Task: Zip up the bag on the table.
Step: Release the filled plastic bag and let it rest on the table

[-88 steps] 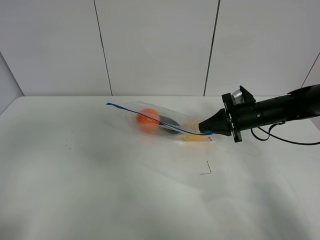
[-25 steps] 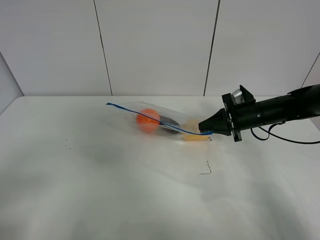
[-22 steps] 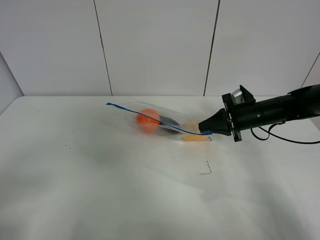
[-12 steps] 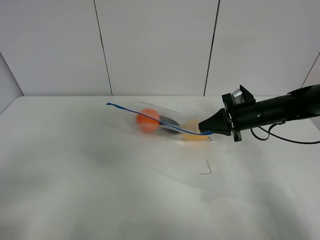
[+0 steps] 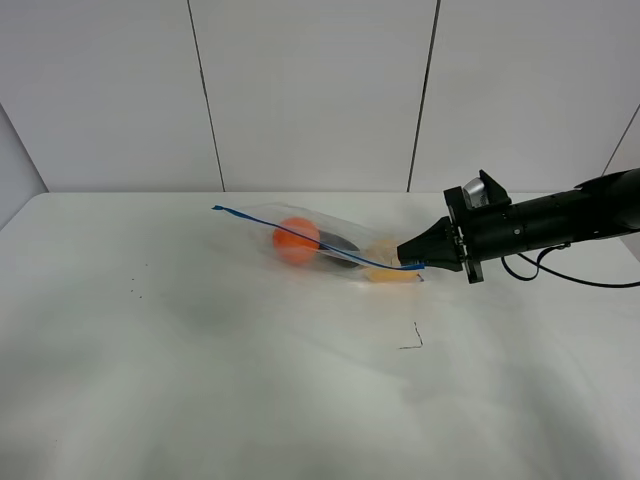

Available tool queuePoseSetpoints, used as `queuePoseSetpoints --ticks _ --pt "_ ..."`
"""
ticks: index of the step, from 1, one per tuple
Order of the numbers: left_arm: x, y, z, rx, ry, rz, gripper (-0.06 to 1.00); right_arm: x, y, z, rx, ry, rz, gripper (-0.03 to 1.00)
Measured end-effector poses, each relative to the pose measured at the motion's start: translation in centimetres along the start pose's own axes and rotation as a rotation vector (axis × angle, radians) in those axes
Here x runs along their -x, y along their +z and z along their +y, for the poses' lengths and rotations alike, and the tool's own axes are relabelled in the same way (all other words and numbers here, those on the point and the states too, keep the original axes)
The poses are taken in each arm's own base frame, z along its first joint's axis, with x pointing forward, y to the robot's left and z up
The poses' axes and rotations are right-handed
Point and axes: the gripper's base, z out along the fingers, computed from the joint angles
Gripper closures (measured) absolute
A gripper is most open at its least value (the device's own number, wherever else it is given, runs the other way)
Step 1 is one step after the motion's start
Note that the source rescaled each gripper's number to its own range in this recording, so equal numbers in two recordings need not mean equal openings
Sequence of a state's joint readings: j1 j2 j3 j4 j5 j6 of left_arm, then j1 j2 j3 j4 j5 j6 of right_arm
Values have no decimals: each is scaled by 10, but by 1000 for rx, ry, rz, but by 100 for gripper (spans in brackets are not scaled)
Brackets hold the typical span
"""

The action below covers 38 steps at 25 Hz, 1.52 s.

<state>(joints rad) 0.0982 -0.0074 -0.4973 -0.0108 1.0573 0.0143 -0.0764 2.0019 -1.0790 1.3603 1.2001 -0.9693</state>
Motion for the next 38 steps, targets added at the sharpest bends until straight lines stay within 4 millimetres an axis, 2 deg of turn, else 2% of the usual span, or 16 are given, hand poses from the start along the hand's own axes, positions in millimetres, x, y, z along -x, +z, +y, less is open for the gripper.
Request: queuePoseSetpoints --ticks 10,13,16,19,21,23,28,38 --pt "0 0 0 0 0 0 -6 0 0 0 0 0 0 96" --pt "0 0 0 0 0 0 -6 0 0 0 0 0 0 91" --pt "0 0 0 0 0 0 -6 0 0 1 8 1 2 73" --pt "0 0 0 0 0 0 -6 0 0 1 10 1 3 33" --pt "0 0 0 0 0 0 -6 0 0 1 10 1 3 11" --pt "0 0 0 0 0 0 -6 0 0 1 10 5 3 2" --pt "0 0 0 0 0 0 -6 0 0 1 10 30 3 -3" --pt "0 0 0 0 0 0 -6 0 0 1 8 105 6 -3"
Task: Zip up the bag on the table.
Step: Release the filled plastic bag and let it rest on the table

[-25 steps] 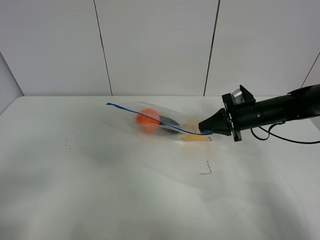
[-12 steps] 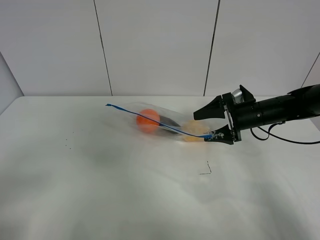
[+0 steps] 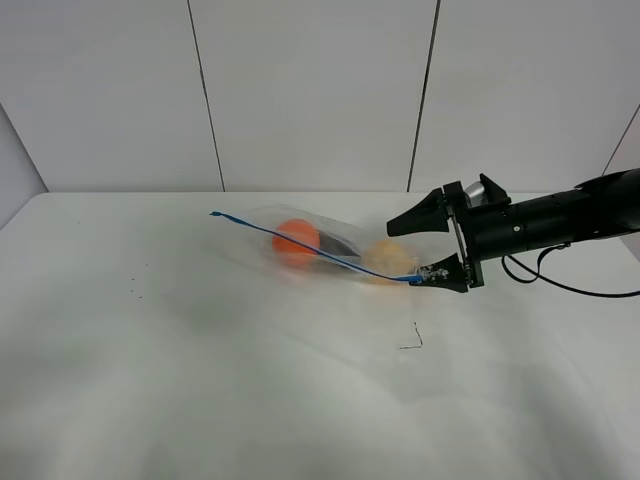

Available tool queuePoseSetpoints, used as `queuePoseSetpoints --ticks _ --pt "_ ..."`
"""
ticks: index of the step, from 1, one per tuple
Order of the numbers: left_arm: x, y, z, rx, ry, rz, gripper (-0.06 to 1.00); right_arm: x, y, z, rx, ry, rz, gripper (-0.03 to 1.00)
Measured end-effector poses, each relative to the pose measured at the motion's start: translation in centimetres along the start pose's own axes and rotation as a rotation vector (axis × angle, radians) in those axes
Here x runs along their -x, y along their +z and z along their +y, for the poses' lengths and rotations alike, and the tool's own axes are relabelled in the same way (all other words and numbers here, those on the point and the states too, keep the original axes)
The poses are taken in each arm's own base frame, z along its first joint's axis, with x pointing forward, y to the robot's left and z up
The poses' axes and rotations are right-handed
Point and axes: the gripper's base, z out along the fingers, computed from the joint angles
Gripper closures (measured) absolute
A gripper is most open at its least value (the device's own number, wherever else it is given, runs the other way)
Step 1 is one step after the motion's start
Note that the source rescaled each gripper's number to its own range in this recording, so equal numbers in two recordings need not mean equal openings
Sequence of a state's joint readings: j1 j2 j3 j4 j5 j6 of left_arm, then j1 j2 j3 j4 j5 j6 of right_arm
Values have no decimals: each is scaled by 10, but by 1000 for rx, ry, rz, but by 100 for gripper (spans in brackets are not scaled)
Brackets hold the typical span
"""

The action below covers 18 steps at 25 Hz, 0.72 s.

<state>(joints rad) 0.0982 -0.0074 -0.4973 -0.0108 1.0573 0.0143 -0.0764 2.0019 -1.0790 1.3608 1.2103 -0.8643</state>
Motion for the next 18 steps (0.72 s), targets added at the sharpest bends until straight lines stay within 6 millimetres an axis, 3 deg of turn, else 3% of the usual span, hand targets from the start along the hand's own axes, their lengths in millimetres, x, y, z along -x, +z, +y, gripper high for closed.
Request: queuePoseSetpoints --ticks 15,18 --pt "0 0 0 0 0 -1 -6 -5 -1 -4 -58 -84 69 -3" --pt "0 0 0 0 0 -1 -6 3 -5 0 -122 -139 115 -3"
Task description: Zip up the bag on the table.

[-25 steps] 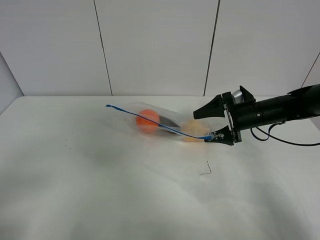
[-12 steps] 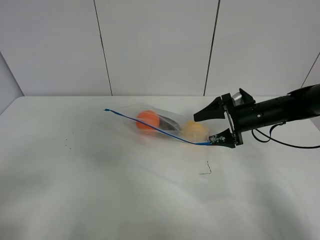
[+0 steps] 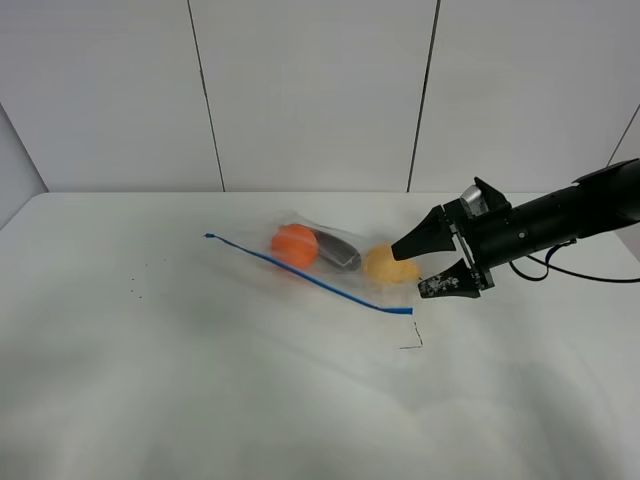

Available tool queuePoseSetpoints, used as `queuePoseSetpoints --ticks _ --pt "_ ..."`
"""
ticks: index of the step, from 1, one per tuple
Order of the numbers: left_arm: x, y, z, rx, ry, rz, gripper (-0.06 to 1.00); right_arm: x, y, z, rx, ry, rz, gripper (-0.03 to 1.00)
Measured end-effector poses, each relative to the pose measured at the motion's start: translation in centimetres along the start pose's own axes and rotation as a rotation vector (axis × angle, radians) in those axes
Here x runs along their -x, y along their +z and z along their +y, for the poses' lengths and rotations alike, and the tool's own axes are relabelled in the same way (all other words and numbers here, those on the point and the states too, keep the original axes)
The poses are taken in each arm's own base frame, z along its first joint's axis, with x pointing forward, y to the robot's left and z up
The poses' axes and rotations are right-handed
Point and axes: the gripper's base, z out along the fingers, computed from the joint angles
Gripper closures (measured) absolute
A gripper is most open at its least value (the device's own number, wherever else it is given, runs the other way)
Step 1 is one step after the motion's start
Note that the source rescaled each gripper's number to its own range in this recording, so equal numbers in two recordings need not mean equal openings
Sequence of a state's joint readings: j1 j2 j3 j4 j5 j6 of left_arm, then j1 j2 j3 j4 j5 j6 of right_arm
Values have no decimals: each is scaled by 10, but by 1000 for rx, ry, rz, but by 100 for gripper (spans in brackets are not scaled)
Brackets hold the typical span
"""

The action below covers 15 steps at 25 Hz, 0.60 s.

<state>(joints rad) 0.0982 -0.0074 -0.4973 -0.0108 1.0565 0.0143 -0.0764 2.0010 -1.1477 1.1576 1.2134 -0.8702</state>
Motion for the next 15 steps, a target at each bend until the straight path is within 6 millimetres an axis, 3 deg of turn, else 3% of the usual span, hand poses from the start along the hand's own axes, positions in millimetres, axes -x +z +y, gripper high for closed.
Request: queuePoseSetpoints --ticks 4,7,12,15 --pt "0 0 0 0 0 0 -6 17 -23 17 -180 -71 41 -3" --pt "0 0 0 0 0 0 -6 24 -49 28 -421 -85 26 -3" --pt "0 0 0 0 0 0 -6 18 -87 27 -830 -29 22 -3" --pt "0 0 0 0 0 0 -6 15 -104 33 -969 -16 -15 -3"
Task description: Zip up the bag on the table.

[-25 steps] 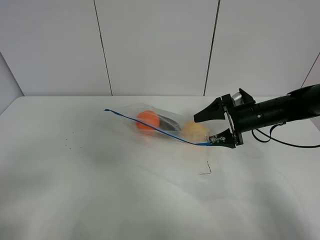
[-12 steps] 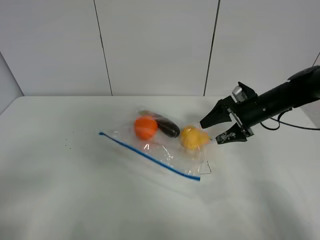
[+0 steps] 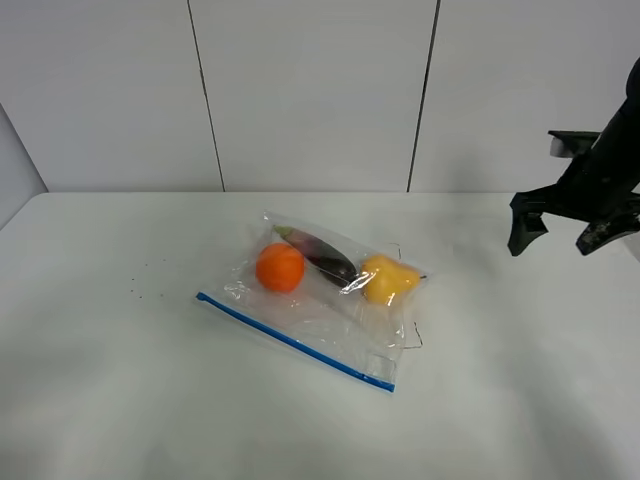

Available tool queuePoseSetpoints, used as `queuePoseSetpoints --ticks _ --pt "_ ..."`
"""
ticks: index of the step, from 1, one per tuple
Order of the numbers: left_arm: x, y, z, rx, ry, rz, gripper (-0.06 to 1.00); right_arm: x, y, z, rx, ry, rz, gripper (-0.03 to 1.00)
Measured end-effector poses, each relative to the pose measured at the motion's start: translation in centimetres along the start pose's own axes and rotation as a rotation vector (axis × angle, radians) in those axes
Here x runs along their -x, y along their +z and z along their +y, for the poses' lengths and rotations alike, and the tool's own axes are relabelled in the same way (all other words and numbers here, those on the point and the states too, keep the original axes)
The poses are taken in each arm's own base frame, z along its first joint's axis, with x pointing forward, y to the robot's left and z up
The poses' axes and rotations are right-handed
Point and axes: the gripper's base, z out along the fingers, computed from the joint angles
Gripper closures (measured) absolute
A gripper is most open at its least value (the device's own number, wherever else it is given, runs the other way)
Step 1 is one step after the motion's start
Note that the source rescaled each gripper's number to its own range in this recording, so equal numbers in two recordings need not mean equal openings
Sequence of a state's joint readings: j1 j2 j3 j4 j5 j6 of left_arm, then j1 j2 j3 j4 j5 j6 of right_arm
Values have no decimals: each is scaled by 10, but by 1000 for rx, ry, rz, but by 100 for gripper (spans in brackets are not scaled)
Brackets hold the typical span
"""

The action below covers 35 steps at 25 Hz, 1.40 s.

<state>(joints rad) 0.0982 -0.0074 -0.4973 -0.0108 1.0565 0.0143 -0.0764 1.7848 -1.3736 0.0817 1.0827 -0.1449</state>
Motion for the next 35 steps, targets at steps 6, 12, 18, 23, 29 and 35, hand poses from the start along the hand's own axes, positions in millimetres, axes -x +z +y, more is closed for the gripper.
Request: queuePoseSetpoints --ticks 6,12,18,23,29,35 --pt "0 0 0 0 0 0 -6 -9 -52 -6 -137 9 -160 -3" --pt "0 0 0 0 0 0 -6 -29 -110 1 -161 -17 -359 -3" --pt "0 0 0 0 0 0 -6 -71 -162 12 -163 -63 -585 -3" --pt "0 0 0 0 0 0 -6 -108 -168 17 -172 -76 -662 -3" --pt "0 0 0 0 0 0 -6 -144 -177 21 -183 -82 -750 -3" --pt "0 0 0 -33 16 0 -6 -164 -178 23 -186 -82 -775 -3"
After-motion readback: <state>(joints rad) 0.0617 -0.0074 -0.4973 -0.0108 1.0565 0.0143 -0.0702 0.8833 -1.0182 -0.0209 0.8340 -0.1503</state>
